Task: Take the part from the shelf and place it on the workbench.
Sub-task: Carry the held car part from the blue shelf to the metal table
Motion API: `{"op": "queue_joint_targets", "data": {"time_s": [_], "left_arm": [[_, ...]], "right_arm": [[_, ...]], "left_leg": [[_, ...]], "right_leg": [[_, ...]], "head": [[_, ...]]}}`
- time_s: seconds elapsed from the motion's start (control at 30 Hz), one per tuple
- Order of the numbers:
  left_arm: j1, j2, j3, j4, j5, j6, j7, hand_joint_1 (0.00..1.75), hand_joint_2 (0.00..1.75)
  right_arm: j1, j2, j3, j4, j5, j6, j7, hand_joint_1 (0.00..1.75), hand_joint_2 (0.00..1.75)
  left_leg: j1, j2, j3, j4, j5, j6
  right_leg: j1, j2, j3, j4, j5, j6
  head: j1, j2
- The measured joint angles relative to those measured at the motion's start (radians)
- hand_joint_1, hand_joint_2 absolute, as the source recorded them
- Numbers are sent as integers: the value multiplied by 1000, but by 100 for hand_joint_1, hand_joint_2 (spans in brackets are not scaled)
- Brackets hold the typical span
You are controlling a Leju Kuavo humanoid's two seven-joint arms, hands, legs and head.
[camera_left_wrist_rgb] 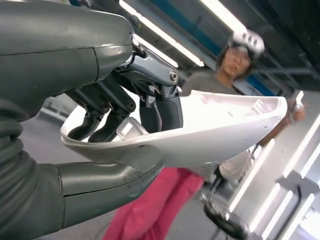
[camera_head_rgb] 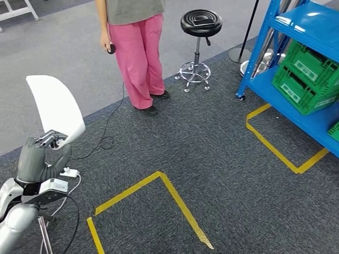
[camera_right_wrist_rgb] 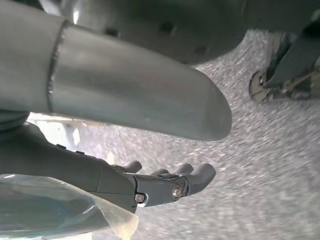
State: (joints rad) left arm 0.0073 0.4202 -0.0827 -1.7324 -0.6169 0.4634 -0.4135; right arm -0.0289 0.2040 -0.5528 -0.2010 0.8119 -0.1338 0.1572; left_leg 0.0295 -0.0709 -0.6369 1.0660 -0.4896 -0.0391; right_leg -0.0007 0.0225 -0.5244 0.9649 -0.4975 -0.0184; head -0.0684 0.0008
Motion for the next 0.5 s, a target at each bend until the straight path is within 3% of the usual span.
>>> {"op": "queue_joint_targets", "data": {"time_s": [0.03,0.07,0.13,0.17,0.2,0.27,0.33,0.37,0.43,0.47,0.5], "left_arm": [[-3,0,0,0,0,0,0,175,175],[-6,0,-1,0,0,0,1,175,175],[-6,-1,-3,0,0,0,1,175,175],[-5,0,-3,0,0,0,2,175,175],[-5,0,-3,0,0,0,2,175,175],[-7,0,-2,0,0,0,2,175,175],[-9,0,-2,0,1,0,2,175,175],[-10,0,-2,0,3,-1,3,175,175],[-7,0,-2,0,8,-3,3,175,175],[-7,0,-2,0,10,-4,3,175,175],[-7,1,-2,0,11,-6,4,175,175]], "right_arm": [[1,0,0,0,0,0,-1,0,0],[2,1,0,0,0,1,-2,0,0],[4,1,0,0,0,1,-2,0,0],[3,1,0,0,0,1,-2,0,0],[2,1,0,0,0,1,-2,0,0],[0,1,0,0,0,1,-2,0,0],[0,2,0,0,0,2,-2,0,0],[0,2,0,0,0,2,-2,0,0],[-2,2,0,0,1,2,-2,0,0],[-3,1,0,0,1,2,-2,0,0],[-4,1,0,0,1,2,-2,0,0]], "left_leg": [[-3,37,-25,60,-32,-2],[-3,54,-54,129,-64,-4],[-3,61,-87,215,-87,-7],[-3,64,-80,207,-71,-8],[-3,70,-54,159,-39,-8],[-10,113,14,25,22,-3],[-20,147,47,-49,34,11],[-23,144,47,-54,30,18],[-20,118,41,-57,29,27],[-18,106,41,-58,31,31],[-15,94,41,-60,33,35]], "right_leg": [[3,-15,1,-2,1,-4],[6,-32,1,-2,0,-7],[9,-64,2,0,-4,-10],[9,-80,4,2,-7,-11],[9,-94,6,4,-11,-10],[13,-118,12,9,-21,-3],[19,-140,12,17,-29,7],[22,-151,11,19,-32,10],[22,-171,9,22,-39,17],[20,-159,5,32,-50,21],[17,-132,-7,61,-70,27]], "head": [[-3,0],[-6,0],[-7,0],[-7,0],[-8,0],[-8,0],[-7,0],[-7,0],[-7,0],[-6,0],[-4,0]]}}
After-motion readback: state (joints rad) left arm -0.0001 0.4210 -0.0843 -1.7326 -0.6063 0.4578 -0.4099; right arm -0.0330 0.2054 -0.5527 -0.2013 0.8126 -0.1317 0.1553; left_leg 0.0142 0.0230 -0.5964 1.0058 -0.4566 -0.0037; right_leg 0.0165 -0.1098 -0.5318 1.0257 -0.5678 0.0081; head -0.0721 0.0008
